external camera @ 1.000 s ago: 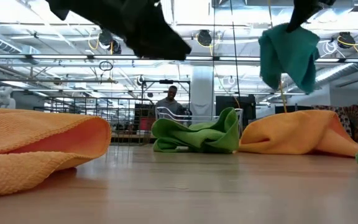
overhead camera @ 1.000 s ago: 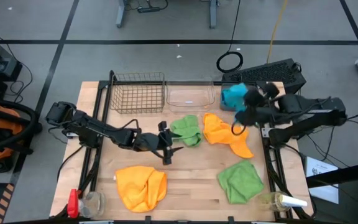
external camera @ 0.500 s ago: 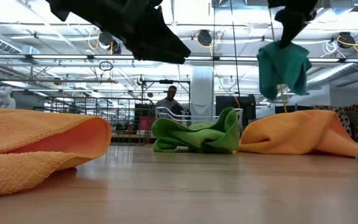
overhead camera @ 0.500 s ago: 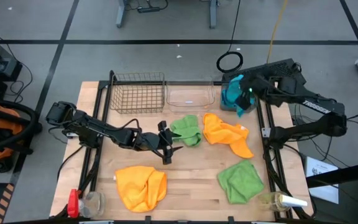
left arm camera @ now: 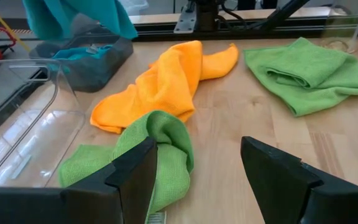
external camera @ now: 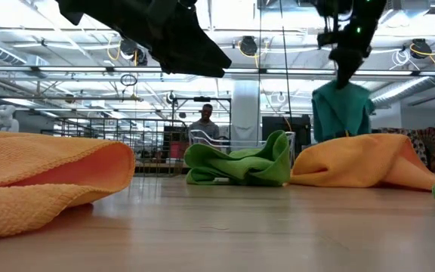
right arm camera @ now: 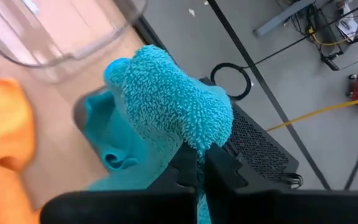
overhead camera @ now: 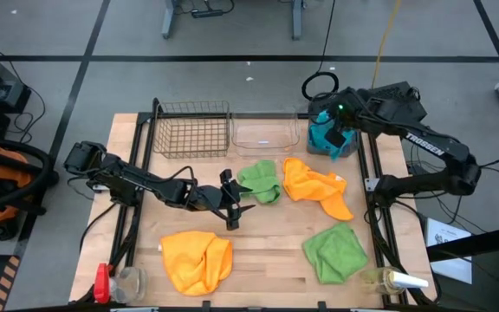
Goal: Sort microfiber towel by color & place in baskets
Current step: Put the blue microfiber towel into the black bin
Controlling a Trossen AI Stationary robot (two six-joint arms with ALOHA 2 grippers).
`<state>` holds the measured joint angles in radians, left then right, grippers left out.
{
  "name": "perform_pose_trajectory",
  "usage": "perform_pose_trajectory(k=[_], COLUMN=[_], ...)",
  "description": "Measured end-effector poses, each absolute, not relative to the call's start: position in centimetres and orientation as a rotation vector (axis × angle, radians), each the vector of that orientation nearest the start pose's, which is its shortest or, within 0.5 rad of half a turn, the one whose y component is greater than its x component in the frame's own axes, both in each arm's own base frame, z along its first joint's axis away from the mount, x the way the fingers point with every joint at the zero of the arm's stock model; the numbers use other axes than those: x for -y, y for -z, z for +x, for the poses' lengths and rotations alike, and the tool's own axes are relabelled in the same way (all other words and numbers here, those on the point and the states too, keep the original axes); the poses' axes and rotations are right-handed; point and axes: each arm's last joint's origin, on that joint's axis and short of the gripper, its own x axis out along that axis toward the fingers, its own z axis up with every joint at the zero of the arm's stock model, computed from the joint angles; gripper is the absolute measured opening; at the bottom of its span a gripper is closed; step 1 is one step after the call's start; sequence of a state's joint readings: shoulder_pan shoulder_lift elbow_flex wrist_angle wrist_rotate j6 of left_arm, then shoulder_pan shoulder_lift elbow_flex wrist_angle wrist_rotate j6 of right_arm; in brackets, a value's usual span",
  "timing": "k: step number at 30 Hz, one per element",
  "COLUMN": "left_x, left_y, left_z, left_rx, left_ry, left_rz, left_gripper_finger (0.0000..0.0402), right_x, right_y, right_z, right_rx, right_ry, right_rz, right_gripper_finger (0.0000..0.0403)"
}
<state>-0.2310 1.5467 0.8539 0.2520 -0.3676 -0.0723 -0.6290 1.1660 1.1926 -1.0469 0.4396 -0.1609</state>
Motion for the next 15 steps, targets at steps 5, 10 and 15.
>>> perform_pose_trajectory(k=[5,10,15], left_x=[6.4,6.4,6.4], left_y=[-21.7,-21.7,-21.7], left_z=[32.0,32.0,32.0], left_rx=[-0.416,-0.416,-0.416], left_ry=[-0.150,-0.150,-0.150], left_rz=[0.059,0.059,0.059], left_gripper_finger=[0.0238,0.0238,0.0238], right_x=[14.5,15.4,16.1], right_y=[-31.0,-29.6,-27.7], right_z=[15.9,15.8,15.6], right_rx=[-1.161,-1.146,-1.119], right_ry=[0.887,0.900,0.860], right_rz=[-0.073,-0.079,0.017], right_gripper_finger=[0.0000,0.0000,0.0000])
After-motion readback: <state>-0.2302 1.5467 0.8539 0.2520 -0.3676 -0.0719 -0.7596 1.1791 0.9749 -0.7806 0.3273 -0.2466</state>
